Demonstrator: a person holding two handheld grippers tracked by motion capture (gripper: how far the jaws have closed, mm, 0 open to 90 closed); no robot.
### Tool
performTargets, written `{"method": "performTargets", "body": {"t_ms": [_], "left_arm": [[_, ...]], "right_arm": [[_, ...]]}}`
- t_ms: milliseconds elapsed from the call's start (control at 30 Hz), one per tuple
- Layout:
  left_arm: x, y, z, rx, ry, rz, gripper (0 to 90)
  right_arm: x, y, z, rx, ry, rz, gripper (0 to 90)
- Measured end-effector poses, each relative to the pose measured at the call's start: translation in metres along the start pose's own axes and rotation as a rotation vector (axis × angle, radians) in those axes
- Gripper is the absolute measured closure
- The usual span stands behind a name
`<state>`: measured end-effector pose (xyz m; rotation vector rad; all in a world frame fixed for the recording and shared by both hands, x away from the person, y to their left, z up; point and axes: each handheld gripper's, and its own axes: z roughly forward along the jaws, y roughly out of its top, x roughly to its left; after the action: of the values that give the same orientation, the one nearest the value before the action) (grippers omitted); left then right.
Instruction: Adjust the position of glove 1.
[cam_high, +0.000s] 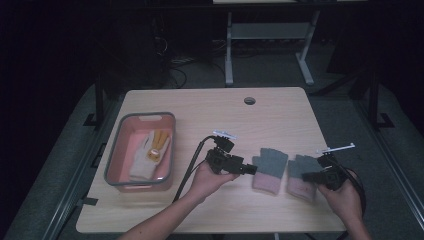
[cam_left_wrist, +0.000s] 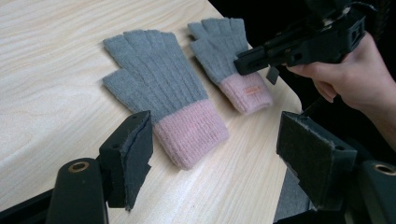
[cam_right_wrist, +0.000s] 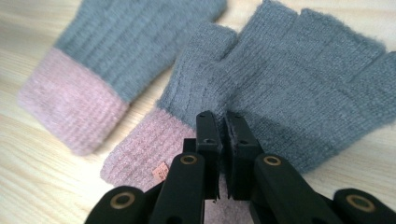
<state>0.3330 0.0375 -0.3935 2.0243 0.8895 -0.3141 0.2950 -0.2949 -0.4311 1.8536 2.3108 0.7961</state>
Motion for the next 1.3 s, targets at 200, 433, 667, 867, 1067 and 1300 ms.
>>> {"method": "performTargets", "body": {"t_ms": [200,433,667,867,1067,1300], "left_arm": [[0.001,0.001,-0.003,-0.003,0.005,0.006,27.2],[0.002,0.0,-0.006,-0.011,0.012,0.004,27.2],[0.004,-0.002,-0.009,-0.023,0.019,-0.004,27.2],[0.008,-0.004,-0.011,-0.026,0.025,-0.016,27.2],[0.009,-0.004,-0.013,-0.032,0.027,-0.021,27.2],[0.012,-0.006,-0.014,-0.028,0.031,-0.025,27.1]], "right_arm": [[0.009,0.006,-0.009,-0.022,0.016,-0.014,85.6],[0.036,0.021,-0.011,-0.029,0.045,-0.057,85.5],[0.052,0.032,-0.005,-0.027,0.066,-0.083,85.4],[0.066,0.041,0.005,-0.012,0.076,-0.089,85.4],[0.075,0.049,0.018,0.008,0.079,-0.084,85.3],[0.079,0.051,0.03,0.026,0.092,-0.07,85.1]]}}
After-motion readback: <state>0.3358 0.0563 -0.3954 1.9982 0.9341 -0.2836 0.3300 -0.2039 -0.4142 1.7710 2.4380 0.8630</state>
